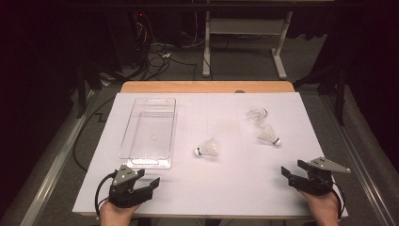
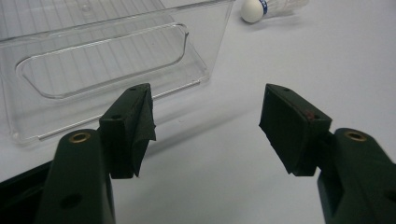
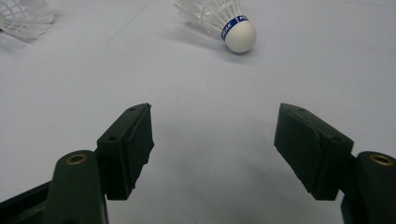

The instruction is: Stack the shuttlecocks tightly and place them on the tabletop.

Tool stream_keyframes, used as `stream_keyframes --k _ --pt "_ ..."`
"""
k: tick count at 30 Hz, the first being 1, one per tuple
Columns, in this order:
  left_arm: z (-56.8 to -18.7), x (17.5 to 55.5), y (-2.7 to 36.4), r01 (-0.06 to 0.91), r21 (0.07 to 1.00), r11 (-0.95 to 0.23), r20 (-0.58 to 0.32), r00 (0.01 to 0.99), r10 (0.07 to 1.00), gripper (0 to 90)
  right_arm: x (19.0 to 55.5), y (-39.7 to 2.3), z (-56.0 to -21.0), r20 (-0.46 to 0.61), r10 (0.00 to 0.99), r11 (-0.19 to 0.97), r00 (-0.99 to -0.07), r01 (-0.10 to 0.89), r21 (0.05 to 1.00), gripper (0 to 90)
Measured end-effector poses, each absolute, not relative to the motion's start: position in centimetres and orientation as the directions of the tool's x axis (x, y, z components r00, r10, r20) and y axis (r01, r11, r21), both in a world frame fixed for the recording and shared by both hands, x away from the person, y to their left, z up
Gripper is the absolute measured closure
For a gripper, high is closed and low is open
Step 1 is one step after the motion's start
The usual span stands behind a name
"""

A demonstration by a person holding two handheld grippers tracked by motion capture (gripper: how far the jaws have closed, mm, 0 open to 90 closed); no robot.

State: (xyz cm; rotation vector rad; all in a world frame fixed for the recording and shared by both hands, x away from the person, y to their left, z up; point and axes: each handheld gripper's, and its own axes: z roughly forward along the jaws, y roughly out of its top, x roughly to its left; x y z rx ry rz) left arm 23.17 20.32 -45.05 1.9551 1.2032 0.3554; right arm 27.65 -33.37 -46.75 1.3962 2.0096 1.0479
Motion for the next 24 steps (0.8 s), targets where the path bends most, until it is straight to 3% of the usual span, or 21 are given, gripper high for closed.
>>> stream_keyframes --k 24 --pt "-44.9 23.5 18.2 0.613 0.748 -0.253 -0.168 0.544 0.822 38.0 27.7 -33.3 -46.8 0.046 0.925 0.192 -0.377 0.568 0.800 28.5"
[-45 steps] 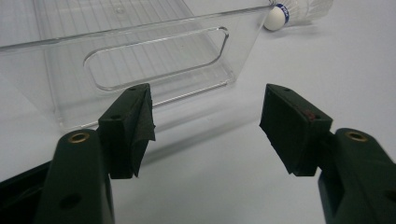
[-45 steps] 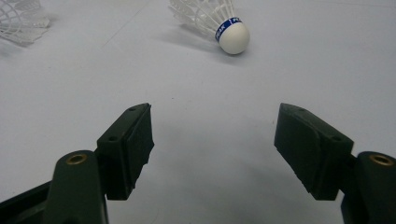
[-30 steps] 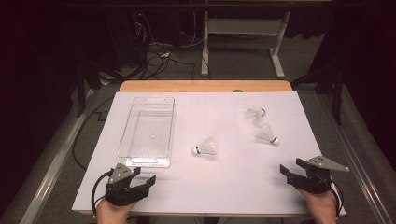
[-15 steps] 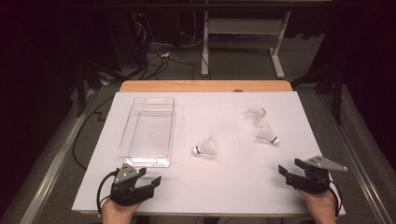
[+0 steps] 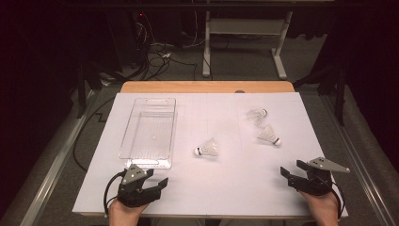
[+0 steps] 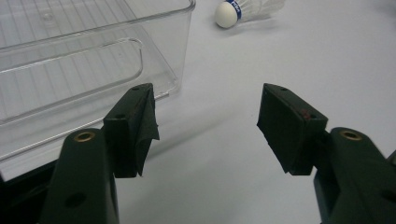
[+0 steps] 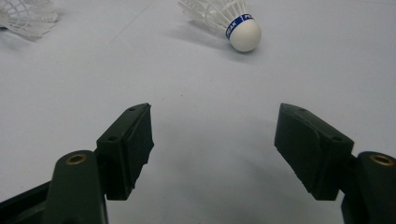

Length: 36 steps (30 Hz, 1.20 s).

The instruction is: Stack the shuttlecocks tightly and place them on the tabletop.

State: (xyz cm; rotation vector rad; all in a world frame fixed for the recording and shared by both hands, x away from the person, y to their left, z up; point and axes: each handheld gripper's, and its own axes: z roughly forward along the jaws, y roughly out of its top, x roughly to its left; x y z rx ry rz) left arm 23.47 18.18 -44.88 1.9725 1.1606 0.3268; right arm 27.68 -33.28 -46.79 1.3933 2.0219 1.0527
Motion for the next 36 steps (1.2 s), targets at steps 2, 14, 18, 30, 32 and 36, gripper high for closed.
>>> stream_keyframes --k 2,14,18,30,32,36 --pt "-44.9 23.5 18.0 0.616 0.745 -0.257 -0.168 0.546 0.821 38.0 27.7 -33.3 -46.8 0.047 0.925 0.192 -0.378 0.568 0.800 28.4" --pt "-45.0 23.7 16.7 0.613 0.740 -0.278 -0.165 0.566 0.807 37.8 27.7 -33.3 -46.8 0.053 0.924 0.189 -0.379 0.572 0.799 28.4" --pt "-45.0 23.8 16.3 0.610 0.740 -0.284 -0.166 0.576 0.801 37.9 27.7 -33.3 -46.8 0.048 0.923 0.194 -0.382 0.569 0.799 28.4" --pt "-45.1 24.1 14.8 0.599 0.739 -0.310 -0.161 0.603 0.781 37.3 27.7 -33.2 -46.8 0.047 0.920 0.198 -0.388 0.567 0.799 28.4" --pt "-45.0 24.1 14.7 0.598 0.739 -0.311 -0.162 0.606 0.779 37.3 27.7 -33.2 -46.8 0.047 0.920 0.199 -0.389 0.567 0.799 28.4" --pt "-44.9 24.3 14.0 0.594 0.738 -0.320 -0.162 0.617 0.770 36.7 27.7 -33.2 -46.8 0.047 0.920 0.199 -0.389 0.566 0.800 28.4"
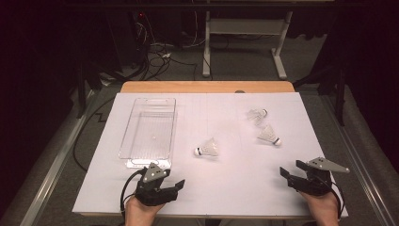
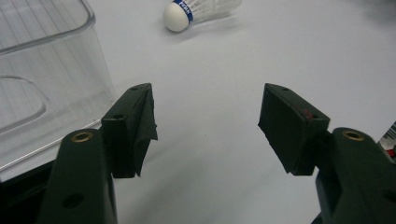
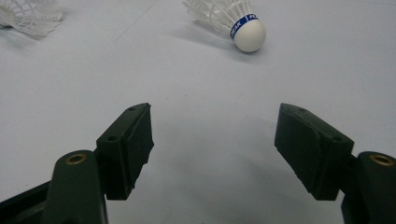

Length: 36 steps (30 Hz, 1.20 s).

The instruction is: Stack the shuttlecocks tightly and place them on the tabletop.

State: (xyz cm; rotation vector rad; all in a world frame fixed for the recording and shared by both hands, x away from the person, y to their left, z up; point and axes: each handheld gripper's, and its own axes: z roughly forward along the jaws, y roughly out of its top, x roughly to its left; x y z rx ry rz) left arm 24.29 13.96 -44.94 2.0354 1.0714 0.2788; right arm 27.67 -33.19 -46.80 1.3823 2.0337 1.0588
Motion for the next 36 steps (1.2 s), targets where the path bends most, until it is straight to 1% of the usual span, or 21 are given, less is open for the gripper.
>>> stream_keyframes --k 13,20,30,36 --pt "-44.8 25.1 12.3 0.602 0.725 -0.336 -0.184 0.639 0.747 36.9 27.7 -33.2 -46.8 0.047 0.919 0.200 -0.391 0.566 0.800 28.4" --pt "-44.6 25.7 11.6 0.601 0.720 -0.347 -0.179 0.644 0.744 35.4 27.7 -33.2 -46.8 0.048 0.919 0.200 -0.391 0.567 0.799 28.4" --pt "-44.5 26.2 10.8 0.606 0.708 -0.363 -0.177 0.649 0.740 36.4 27.7 -33.2 -46.8 0.046 0.918 0.202 -0.393 0.566 0.799 28.4" --pt "-44.3 26.5 10.3 0.605 0.706 -0.368 -0.164 0.644 0.747 34.6 27.7 -33.3 -46.8 0.051 0.922 0.192 -0.385 0.566 0.801 28.3"
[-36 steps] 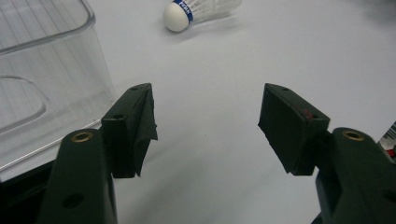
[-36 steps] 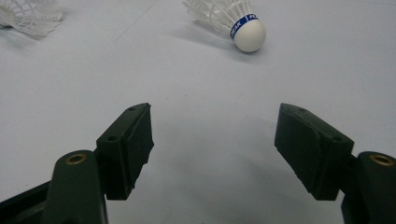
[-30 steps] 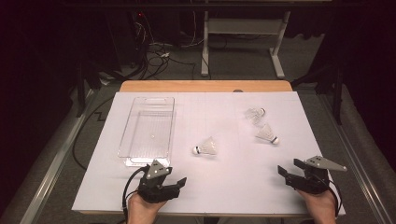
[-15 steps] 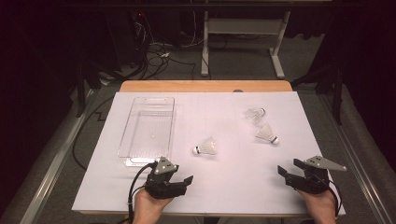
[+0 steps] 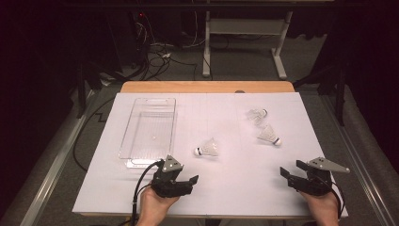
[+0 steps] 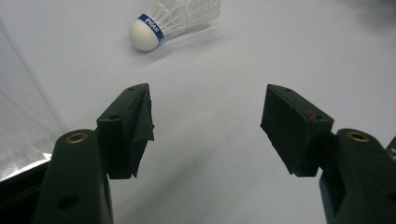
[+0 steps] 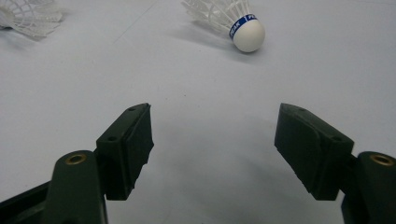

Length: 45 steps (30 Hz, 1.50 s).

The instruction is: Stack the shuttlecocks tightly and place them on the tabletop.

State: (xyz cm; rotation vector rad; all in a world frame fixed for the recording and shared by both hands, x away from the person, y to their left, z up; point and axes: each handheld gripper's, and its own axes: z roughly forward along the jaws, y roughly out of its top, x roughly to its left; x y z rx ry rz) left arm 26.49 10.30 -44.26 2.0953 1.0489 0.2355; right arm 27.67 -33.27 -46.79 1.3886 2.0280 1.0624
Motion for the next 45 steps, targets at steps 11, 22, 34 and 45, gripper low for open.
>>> stream_keyframes --k 11,22,34,45 --pt "-43.8 27.6 9.3 0.622 0.681 -0.386 -0.175 0.650 0.739 36.8 27.7 -33.3 -46.8 0.050 0.919 0.197 -0.391 0.565 0.802 28.3" --pt "-43.3 28.9 7.5 0.617 0.674 -0.407 -0.145 0.650 0.746 39.3 27.7 -33.2 -46.8 0.051 0.919 0.197 -0.392 0.566 0.801 28.2" --pt "-42.6 30.5 6.2 0.619 0.668 -0.413 -0.132 0.645 0.752 38.5 27.7 -33.2 -46.8 0.051 0.918 0.198 -0.392 0.566 0.800 28.3" --pt "-42.0 31.6 4.9 0.619 0.665 -0.417 -0.133 0.649 0.749 37.3 27.7 -33.2 -46.8 0.051 0.918 0.197 -0.393 0.565 0.801 28.2"
